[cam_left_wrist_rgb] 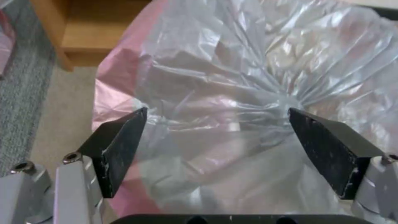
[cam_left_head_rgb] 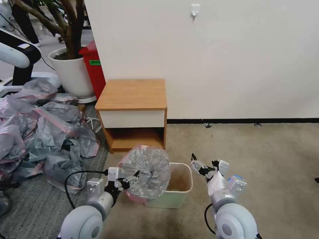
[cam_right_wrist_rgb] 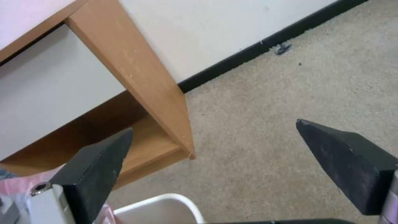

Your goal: Pick up the garbage bag from the table and place it over the trash can.

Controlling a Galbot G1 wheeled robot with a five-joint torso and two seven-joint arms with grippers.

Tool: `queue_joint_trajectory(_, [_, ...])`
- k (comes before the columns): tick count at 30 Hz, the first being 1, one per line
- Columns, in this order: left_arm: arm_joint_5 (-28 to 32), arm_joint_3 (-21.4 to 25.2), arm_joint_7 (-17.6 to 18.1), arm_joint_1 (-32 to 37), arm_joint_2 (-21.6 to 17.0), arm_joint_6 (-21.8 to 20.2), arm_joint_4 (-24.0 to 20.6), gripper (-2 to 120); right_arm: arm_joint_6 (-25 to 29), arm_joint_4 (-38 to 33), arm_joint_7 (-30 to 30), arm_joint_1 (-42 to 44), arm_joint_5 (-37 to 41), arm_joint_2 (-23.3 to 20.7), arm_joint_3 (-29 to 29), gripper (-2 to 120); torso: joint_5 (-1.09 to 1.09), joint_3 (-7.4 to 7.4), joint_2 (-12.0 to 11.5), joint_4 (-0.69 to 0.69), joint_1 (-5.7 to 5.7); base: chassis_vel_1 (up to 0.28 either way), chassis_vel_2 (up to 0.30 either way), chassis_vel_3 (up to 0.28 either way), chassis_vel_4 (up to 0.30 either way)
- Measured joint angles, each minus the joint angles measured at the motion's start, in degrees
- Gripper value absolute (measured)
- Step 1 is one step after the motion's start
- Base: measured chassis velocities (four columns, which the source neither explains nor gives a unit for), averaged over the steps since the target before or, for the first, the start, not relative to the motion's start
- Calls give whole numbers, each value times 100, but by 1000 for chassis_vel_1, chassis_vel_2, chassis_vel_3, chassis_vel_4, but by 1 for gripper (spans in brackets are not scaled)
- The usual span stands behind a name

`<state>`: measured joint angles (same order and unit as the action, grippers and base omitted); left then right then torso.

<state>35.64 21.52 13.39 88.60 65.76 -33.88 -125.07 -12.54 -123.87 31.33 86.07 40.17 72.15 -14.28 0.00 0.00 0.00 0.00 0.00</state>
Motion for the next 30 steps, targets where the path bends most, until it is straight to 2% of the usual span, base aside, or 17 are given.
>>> queue_joint_trajectory(10, [6, -197, 109, -183, -19, -71, 150, 87, 76, 16, -4, 52, 0, -16, -63, 100, 0, 0, 0, 0, 0, 0, 0, 0, 0])
queue_joint_trajectory(16, [165, -292, 290, -335, -42, -216, 227, 85, 126, 71, -6, 62, 3, -28, -95, 100, 0, 0, 0, 0, 0, 0, 0, 0, 0])
queue_joint_trajectory(30, [551, -246, 478, -442, -286, -477, 153, 79, 180, 133, -7, 47, 16, -28, -127, 100, 0, 0, 0, 0, 0, 0, 0, 0, 0])
